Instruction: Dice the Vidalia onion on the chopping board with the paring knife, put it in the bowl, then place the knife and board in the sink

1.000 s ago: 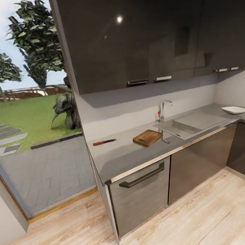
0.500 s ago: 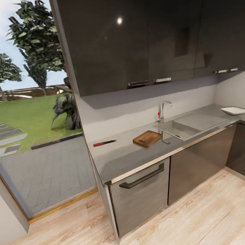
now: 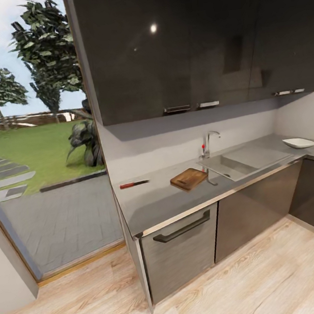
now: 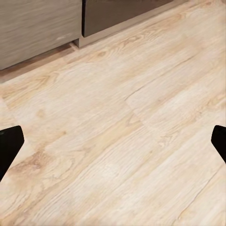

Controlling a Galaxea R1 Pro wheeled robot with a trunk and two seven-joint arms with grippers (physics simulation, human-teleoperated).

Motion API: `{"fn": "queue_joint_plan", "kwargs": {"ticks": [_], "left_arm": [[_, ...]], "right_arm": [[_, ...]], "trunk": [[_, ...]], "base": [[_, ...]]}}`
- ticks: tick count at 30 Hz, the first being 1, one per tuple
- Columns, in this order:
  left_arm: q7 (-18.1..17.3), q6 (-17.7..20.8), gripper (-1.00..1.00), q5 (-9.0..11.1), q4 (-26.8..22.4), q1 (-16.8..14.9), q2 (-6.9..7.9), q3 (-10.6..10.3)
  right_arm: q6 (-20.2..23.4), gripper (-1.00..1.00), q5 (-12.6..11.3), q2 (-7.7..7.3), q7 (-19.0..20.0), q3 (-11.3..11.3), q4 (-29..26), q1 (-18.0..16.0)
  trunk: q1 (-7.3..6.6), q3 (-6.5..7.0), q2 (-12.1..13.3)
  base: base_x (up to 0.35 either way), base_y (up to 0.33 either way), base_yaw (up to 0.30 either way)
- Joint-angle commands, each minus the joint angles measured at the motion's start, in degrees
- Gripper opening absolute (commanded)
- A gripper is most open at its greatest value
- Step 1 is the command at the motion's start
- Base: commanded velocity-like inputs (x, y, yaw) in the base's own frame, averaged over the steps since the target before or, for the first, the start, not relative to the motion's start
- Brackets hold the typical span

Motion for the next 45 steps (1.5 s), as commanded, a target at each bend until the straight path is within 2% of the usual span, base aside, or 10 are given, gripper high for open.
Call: {"fn": "queue_joint_plan", "kwargs": {"ticks": [1,23,45], "left_arm": [[0.14,-0.11,1.00,0.09,-0.08,0.00,-0.02,0.01],[0.14,-0.11,1.00,0.09,-0.11,0.00,-0.01,0.01],[0.14,-0.11,1.00,0.01,-0.13,0.00,0.04,-0.13]], "right_arm": [[-0.18,1.00,0.01,0.02,-0.16,-0.01,0.02,-0.03],[-0.18,1.00,0.01,0.02,-0.16,0.04,0.03,-0.02],[-0.18,1.00,0.01,0.02,-0.23,0.07,0.02,-0.01]], "trunk": [[-0.20,0.09,0.33],[-5.03,4.04,9.15],[-5.03,4.04,9.15]], "base": [[0.000,0.000,0.000],[0.000,0.000,0.000],[0.000,0.000,0.000]]}}
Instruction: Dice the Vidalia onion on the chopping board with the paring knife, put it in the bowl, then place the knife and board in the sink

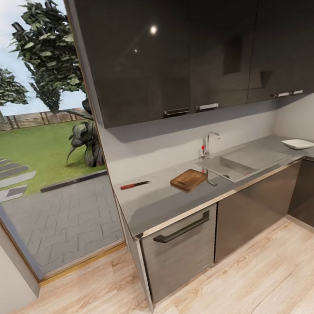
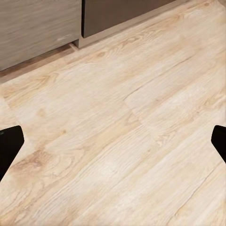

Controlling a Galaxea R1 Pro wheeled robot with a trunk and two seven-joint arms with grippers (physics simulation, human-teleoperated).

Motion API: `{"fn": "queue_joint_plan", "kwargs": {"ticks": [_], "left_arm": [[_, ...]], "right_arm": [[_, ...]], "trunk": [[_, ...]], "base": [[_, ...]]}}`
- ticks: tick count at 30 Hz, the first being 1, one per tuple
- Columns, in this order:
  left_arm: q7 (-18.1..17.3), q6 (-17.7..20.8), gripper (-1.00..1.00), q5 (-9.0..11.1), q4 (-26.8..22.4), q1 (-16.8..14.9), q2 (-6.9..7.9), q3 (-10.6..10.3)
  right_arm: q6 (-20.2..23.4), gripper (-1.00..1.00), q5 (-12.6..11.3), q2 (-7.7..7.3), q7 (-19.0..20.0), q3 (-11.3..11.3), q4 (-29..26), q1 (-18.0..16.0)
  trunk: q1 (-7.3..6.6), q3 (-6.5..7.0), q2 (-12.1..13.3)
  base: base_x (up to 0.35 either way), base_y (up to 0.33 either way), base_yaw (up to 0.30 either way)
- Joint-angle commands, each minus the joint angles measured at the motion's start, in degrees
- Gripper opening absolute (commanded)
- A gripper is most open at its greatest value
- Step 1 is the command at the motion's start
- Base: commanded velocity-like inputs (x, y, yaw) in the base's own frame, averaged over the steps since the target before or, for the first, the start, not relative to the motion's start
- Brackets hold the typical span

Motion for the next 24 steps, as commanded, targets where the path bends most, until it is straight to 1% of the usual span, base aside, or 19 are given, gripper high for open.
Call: {"fn": "queue_joint_plan", "kwargs": {"ticks": [1,13,14,16,19,20,24], "left_arm": [[0.14,-0.18,1.00,0.07,0.02,0.00,0.00,-0.05],[-0.01,-0.19,1.00,0.06,0.72,0.00,-0.02,-0.27],[-0.34,-0.43,1.00,0.15,1.04,0.00,0.02,0.07],[-0.48,-0.43,1.00,0.15,1.69,0.00,0.02,0.04],[-0.46,-0.43,1.00,0.15,1.94,0.00,0.02,-0.06],[-0.47,-0.76,1.00,0.10,2.27,0.00,0.00,-0.05],[-0.47,-2.05,1.00,0.05,3.57,0.00,-0.17,0.07]], "right_arm": [[-0.18,1.00,0.01,0.02,-0.17,0.00,0.05,-0.01],[-0.20,1.00,0.28,0.02,-0.25,0.00,-0.03,-0.03],[-0.53,1.00,0.61,0.35,0.08,-0.34,0.30,-0.36],[-1.16,1.00,1.24,1.00,0.73,-0.96,0.94,-0.89],[-2.12,1.00,1.20,0.97,1.69,-0.99,1.91,-0.76],[-2.44,1.00,1.17,1.26,2.01,-0.84,2.23,-1.10],[-3.72,1.00,1.15,1.43,3.30,-0.75,3.51,-1.42]], "trunk": [[0.02,-0.01,-0.03],[0.02,-0.01,-0.03],[0.02,-0.02,-0.03],[0.02,-0.02,-0.03],[0.02,-0.02,-0.03],[0.02,-0.02,-0.03],[0.02,-0.02,-0.03]], "base": [[0.000,0.000,0.000],[0.000,0.000,0.000],[0.000,0.000,0.000],[0.000,0.000,0.000],[0.000,0.000,0.000],[0.000,0.000,0.000],[0.011,-0.014,0.000]]}}
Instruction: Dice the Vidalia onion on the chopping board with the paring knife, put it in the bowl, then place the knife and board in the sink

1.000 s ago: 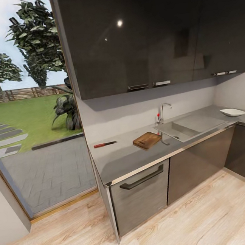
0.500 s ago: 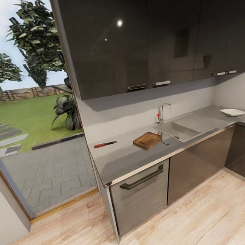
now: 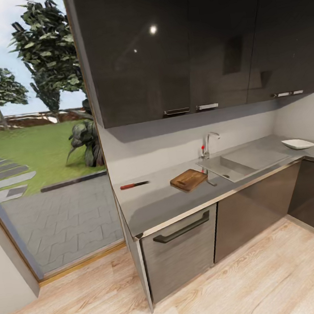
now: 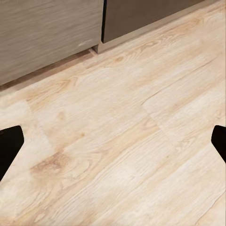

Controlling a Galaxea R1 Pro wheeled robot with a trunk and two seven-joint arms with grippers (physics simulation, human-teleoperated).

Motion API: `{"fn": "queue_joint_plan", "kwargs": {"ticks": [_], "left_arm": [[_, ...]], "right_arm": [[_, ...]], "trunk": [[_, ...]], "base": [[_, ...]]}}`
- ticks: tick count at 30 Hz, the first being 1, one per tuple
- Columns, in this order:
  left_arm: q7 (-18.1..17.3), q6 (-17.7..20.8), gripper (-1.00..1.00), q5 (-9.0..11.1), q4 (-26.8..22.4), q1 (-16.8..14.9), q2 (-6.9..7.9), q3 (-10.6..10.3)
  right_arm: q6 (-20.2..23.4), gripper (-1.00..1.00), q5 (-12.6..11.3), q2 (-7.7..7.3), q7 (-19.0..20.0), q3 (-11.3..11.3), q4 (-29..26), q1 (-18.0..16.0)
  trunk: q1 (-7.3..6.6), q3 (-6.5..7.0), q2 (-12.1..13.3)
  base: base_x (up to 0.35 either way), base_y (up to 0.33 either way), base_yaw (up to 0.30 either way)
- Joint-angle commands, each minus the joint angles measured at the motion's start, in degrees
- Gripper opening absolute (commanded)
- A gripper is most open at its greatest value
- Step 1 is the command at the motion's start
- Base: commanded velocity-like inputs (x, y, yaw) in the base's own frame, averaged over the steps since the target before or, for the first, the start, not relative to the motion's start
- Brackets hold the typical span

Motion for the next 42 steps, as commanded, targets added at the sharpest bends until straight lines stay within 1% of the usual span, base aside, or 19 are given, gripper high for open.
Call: {"fn": "queue_joint_plan", "kwargs": {"ticks": [1,7,14,19,26,27,28,29,30,32,34,35,36,37,38,39,40,41,42], "left_arm": [[0.16,-0.50,1.00,0.08,0.35,0.00,-0.05,0.00],[0.15,-2.42,1.00,0.06,2.28,0.00,-0.19,-0.02],[0.15,-4.67,1.00,0.02,3.17,0.00,-0.20,-0.03],[0.15,-6.27,1.00,0.01,3.17,0.00,-0.24,-0.03],[0.14,-6.53,1.00,-0.01,3.54,0.00,-0.26,-0.16],[0.09,-6.61,1.00,-0.09,4.13,0.00,-0.28,-0.71],[0.05,-6.75,1.00,-0.19,4.87,0.00,-0.31,-1.97],[0.02,-7.16,1.00,-0.33,5.62,0.00,-0.19,-5.28],[0.01,-7.38,1.00,-0.37,5.78,0.00,-0.06,-6.78],[-0.01,-8.55,1.00,-0.53,6.26,0.00,0.71,-14.35],[-0.01,-9.24,1.00,-0.63,6.48,0.00,1.22,-18.72],[0.10,-10.49,1.00,-0.80,7.17,0.00,2.47,-29.78],[0.13,-10.63,1.00,-0.83,7.30,0.00,2.73,-31.86],[0.19,-10.84,1.00,-0.87,7.54,0.00,3.37,-35.74],[0.22,-10.92,1.00,-0.89,7.64,0.00,3.73,-37.54],[0.34,-11.09,1.00,-0.94,7.82,0.00,5.10,-43.56],[0.35,-11.10,1.00,-0.94,7.86,0.00,5.34,-44.62],[0.38,-11.11,1.00,-0.95,7.94,0.00,5.76,-46.23],[0.38,-11.12,1.00,-0.96,8.01,0.00,5.95,-46.85]], "right_arm": [[-0.50,1.00,0.12,0.06,0.19,-0.07,0.38,-0.04],[-2.42,1.00,0.18,0.39,0.52,-0.03,2.32,-0.11],[-2.53,1.00,0.13,0.53,0.49,-0.03,4.52,-0.14],[-2.53,1.00,0.12,0.54,0.44,-0.03,4.52,-0.15],[-2.53,1.00,0.13,0.49,0.51,-0.03,4.52,-0.16],[-2.53,1.00,0.16,0.46,0.52,-0.03,4.52,-0.17],[-2.53,1.00,0.17,0.41,0.52,-0.03,4.52,-0.18],[-2.53,1.00,0.19,0.29,0.52,-0.03,4.52,-0.18],[-2.53,1.00,0.19,0.23,0.52,-0.03,4.52,-0.18],[-2.53,1.00,0.23,0.06,0.52,-0.03,4.64,-0.19],[-2.53,1.00,0.25,0.02,0.52,-0.03,4.82,-0.19],[-2.53,1.00,0.28,-0.09,0.52,-0.03,5.27,-0.19],[-2.53,1.00,0.28,-0.11,0.52,-0.03,5.35,-0.19],[-2.53,1.00,0.33,-0.12,0.52,-0.03,5.46,-0.19],[-2.53,1.00,0.36,-0.13,0.52,-0.03,5.50,-0.19],[-2.53,1.00,0.44,-0.16,0.52,-0.03,5.60,-0.19],[-2.53,1.00,0.46,-0.18,0.52,-0.03,5.61,-0.19],[-2.53,1.00,0.49,-0.20,0.54,-0.03,5.65,-0.19],[-2.53,1.00,0.50,-0.21,0.54,-0.03,5.67,-0.19]], "trunk": [[0.02,-0.01,-0.03],[0.02,-0.01,-0.03],[0.02,-0.01,-0.03],[0.02,-0.01,-0.03],[0.02,-0.01,-0.03],[0.02,-0.01,-0.03],[0.02,-0.01,-0.03],[0.02,-0.01,-0.03],[0.02,-0.01,-0.03],[0.02,-0.01,-0.03],[0.02,-0.01,-0.03],[0.02,-0.01,-0.03],[0.02,-0.01,-0.03],[0.02,-0.01,-0.03],[0.02,-0.01,-0.03],[0.02,-0.01,-0.03],[0.02,-0.01,-0.03],[0.02,-0.01,-0.03],[0.02,-0.01,-0.03]], "base": [[0.041,-0.048,0.000],[0.179,-0.174,0.000],[0.183,-0.256,0.005],[0.133,-0.286,0.103],[0.106,-0.294,0.105],[0.044,-0.221,0.023],[0.028,-0.141,0.014],[0.014,-0.072,0.007],[0.011,-0.058,0.006],[0.006,-0.030,0.003],[0.003,-0.017,0.002],[0.001,-0.005,0.001],[0.001,-0.004,0.000],[0.001,-0.003,0.000],[0.000,-0.002,0.000],[0.000,0.000,0.000],[0.000,0.000,0.000],[0.000,0.000,0.000],[0.000,0.000,0.000]]}}
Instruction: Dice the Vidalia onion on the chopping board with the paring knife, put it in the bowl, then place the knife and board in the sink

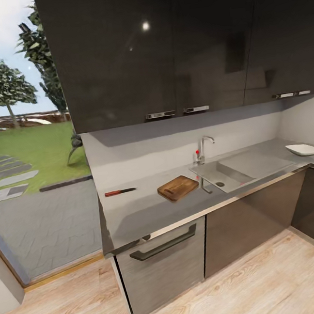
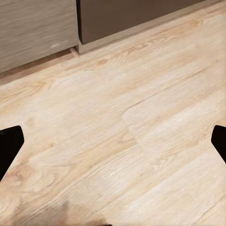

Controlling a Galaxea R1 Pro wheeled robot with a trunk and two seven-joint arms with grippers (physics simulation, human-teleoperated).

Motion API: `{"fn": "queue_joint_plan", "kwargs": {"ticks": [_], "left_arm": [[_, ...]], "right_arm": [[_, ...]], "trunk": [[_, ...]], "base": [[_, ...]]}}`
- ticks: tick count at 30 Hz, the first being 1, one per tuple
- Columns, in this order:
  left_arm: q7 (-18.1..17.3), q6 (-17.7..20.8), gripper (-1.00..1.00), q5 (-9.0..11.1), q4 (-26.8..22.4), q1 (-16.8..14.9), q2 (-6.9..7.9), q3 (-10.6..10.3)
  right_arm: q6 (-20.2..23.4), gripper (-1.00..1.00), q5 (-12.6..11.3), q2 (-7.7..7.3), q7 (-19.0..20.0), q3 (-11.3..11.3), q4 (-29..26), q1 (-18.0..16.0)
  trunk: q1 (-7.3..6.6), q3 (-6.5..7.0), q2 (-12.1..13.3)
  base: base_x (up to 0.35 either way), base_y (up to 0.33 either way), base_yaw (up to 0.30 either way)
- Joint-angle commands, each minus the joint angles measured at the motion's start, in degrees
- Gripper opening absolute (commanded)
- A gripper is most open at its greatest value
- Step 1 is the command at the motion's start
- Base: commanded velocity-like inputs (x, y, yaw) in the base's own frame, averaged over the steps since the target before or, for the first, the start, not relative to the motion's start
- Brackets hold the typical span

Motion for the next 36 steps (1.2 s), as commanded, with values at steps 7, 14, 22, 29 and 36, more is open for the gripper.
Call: {"fn": "queue_joint_plan", "kwargs": {"ticks": [7,14,22,29,36], "left_arm": [[0.61,0.02,1.00,0.01,1.12,0.00,0.82,-2.69],[0.64,-0.01,1.00,0.07,1.34,0.00,0.83,-2.95],[0.63,-0.02,1.00,0.13,2.63,0.00,0.85,-3.13],[0.63,-0.02,1.00,0.13,2.88,0.00,0.82,-3.08],[3.94,0.32,1.00,-0.18,-0.01,0.00,0.81,-2.73]], "right_arm": [[-0.15,1.00,0.19,-0.01,-0.19,-0.07,0.42,-0.01],[-0.15,1.00,0.20,-0.01,-0.16,-0.07,0.81,-0.01],[-0.15,1.00,0.20,-0.01,-0.13,-0.07,0.92,-0.01],[-0.15,1.00,0.20,-0.01,-0.18,-0.07,0.92,-0.01],[-0.15,1.00,0.20,-0.01,-0.16,-0.07,1.15,-0.01]], "trunk": [[0.02,-0.01,-0.03],[0.02,-0.01,-0.03],[0.02,-0.01,-0.03],[0.02,-0.01,-0.03],[0.02,-0.01,-0.03]], "base": [[0.000,0.000,0.000],[-0.208,0.000,0.000],[-0.330,0.000,0.000],[-0.338,0.000,0.000],[-0.106,0.000,0.000]]}}
